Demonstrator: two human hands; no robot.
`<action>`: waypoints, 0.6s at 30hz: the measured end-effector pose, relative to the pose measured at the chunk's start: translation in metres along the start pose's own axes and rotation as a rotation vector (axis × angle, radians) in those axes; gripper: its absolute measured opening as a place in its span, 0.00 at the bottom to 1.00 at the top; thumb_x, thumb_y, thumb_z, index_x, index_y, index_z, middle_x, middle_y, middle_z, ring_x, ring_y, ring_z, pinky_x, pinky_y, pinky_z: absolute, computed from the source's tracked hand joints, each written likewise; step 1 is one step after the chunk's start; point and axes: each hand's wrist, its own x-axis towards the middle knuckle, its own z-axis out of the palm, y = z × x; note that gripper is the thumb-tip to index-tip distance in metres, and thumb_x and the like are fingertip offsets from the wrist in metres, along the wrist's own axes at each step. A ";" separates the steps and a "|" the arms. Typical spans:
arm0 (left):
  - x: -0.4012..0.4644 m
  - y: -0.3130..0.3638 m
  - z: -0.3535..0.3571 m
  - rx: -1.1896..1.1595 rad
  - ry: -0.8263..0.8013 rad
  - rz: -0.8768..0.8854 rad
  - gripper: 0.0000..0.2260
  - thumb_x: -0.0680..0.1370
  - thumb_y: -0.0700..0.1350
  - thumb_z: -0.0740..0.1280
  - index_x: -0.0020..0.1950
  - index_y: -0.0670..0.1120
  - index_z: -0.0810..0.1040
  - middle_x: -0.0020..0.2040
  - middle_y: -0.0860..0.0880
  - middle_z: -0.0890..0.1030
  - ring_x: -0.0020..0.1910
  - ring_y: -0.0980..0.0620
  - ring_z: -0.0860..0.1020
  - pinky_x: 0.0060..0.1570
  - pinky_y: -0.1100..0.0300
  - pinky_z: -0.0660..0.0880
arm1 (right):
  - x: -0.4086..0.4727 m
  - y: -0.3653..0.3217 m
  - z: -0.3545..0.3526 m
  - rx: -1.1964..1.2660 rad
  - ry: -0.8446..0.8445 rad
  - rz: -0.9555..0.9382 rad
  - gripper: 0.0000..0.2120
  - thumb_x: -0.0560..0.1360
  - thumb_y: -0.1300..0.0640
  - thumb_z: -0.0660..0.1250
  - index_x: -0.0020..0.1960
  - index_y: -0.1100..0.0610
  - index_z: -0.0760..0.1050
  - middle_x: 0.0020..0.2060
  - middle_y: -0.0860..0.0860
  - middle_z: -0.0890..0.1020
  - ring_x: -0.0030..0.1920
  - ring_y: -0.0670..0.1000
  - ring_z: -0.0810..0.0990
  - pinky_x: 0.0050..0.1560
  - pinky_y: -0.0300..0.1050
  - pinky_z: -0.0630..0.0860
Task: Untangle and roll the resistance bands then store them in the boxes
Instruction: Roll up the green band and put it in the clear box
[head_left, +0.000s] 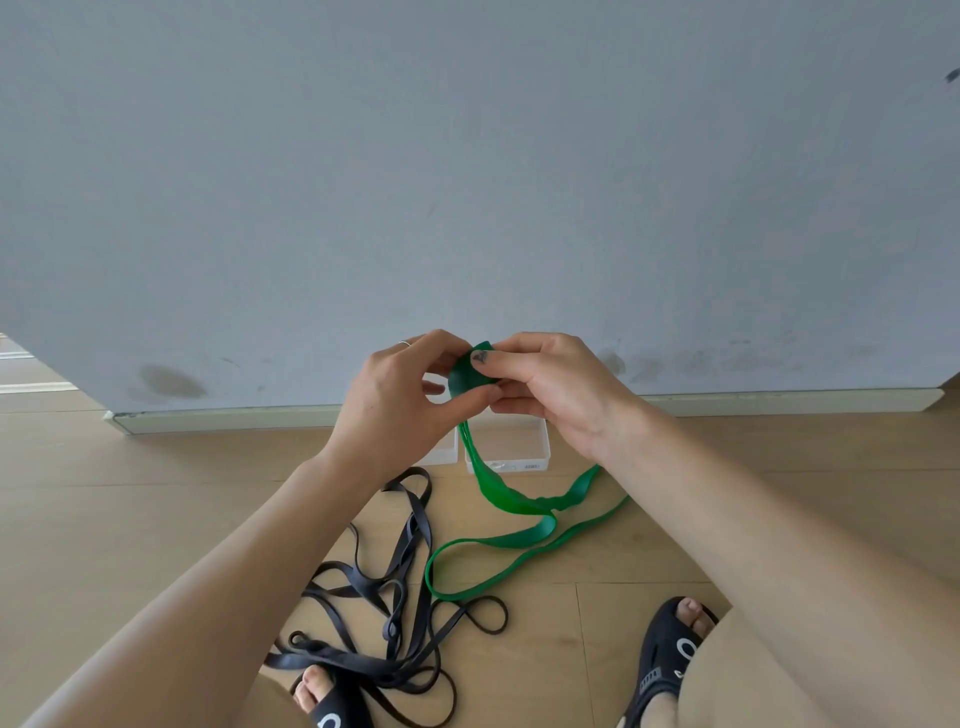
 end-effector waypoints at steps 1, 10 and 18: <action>0.000 -0.001 0.000 0.002 0.005 0.008 0.12 0.74 0.49 0.78 0.55 0.48 0.82 0.46 0.58 0.84 0.51 0.58 0.83 0.49 0.56 0.83 | 0.001 0.000 0.000 0.002 0.000 0.002 0.05 0.79 0.58 0.73 0.52 0.59 0.85 0.47 0.55 0.89 0.47 0.51 0.88 0.48 0.43 0.82; 0.002 -0.005 0.002 0.319 0.057 0.177 0.13 0.79 0.57 0.70 0.55 0.49 0.80 0.44 0.56 0.83 0.41 0.52 0.82 0.37 0.50 0.80 | 0.004 -0.001 0.002 0.046 0.038 0.016 0.08 0.76 0.61 0.75 0.54 0.62 0.84 0.48 0.57 0.89 0.48 0.53 0.87 0.57 0.48 0.84; 0.003 -0.003 0.001 -0.127 -0.080 -0.123 0.12 0.75 0.42 0.77 0.56 0.44 0.82 0.47 0.53 0.86 0.48 0.59 0.85 0.54 0.63 0.81 | 0.003 -0.003 0.004 0.244 0.044 0.040 0.08 0.74 0.67 0.75 0.52 0.62 0.81 0.51 0.63 0.87 0.49 0.59 0.88 0.49 0.44 0.84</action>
